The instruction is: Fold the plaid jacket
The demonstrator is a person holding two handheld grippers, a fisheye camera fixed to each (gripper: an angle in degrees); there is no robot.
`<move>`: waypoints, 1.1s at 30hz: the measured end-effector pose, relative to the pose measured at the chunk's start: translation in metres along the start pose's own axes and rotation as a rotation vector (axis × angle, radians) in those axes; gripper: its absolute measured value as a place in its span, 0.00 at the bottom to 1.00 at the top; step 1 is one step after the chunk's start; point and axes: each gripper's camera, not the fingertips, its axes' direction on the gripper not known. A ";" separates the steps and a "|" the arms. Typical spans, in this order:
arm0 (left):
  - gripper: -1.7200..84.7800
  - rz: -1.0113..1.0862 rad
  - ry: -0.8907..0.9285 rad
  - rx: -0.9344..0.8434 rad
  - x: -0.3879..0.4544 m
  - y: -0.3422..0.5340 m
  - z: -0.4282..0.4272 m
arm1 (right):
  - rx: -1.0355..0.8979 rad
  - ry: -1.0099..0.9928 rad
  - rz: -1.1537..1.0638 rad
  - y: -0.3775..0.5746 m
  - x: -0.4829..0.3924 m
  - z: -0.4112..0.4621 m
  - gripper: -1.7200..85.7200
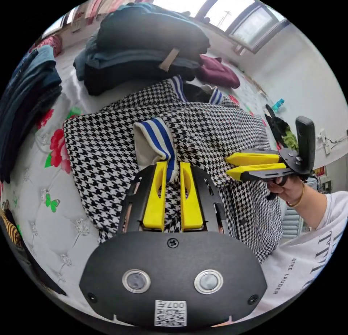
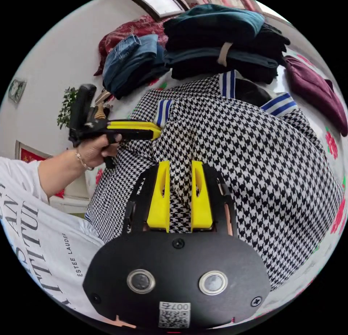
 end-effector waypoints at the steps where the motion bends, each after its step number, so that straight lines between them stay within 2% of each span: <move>1: 0.09 -0.028 0.023 -0.024 -0.007 -0.008 -0.004 | 0.042 -0.028 0.031 0.002 0.001 -0.018 0.10; 2: 0.09 -0.073 0.056 -0.077 -0.016 -0.018 -0.013 | 0.118 -0.032 0.042 0.010 -0.001 -0.041 0.10; 4: 0.07 -0.081 0.060 -0.021 -0.022 -0.015 -0.044 | 0.205 -0.011 0.058 0.031 -0.003 -0.073 0.10; 7: 0.07 -0.092 0.032 0.059 -0.032 0.018 -0.097 | 0.178 0.043 0.121 0.084 0.013 -0.110 0.11; 9: 0.07 -0.154 0.015 0.025 -0.042 0.050 -0.118 | 0.142 0.060 0.207 0.127 0.032 -0.128 0.11; 14: 0.10 -0.340 0.034 -0.127 -0.059 0.172 -0.165 | 0.170 -0.046 0.566 0.288 0.082 -0.182 0.13; 20: 0.17 -0.441 0.115 -0.247 -0.058 0.249 -0.186 | 0.075 -0.130 0.762 0.402 0.097 -0.190 0.14; 23: 0.19 -0.383 0.146 -0.285 -0.051 0.250 -0.179 | 0.011 -0.221 0.743 0.410 0.102 -0.181 0.13; 26: 0.16 -0.226 -0.004 -0.386 -0.038 0.230 -0.177 | -0.091 -0.316 0.668 0.396 0.103 -0.165 0.13; 28: 0.13 -0.118 -0.027 -0.449 -0.031 0.218 -0.177 | -0.169 -0.263 0.598 0.386 0.101 -0.162 0.12; 30: 0.11 -0.064 0.034 -0.470 -0.035 0.209 -0.183 | -0.203 -0.238 0.519 0.380 0.100 -0.172 0.10; 33: 0.10 -0.124 0.251 -0.417 -0.066 0.199 -0.211 | -0.093 -0.381 0.485 0.382 0.113 -0.215 0.09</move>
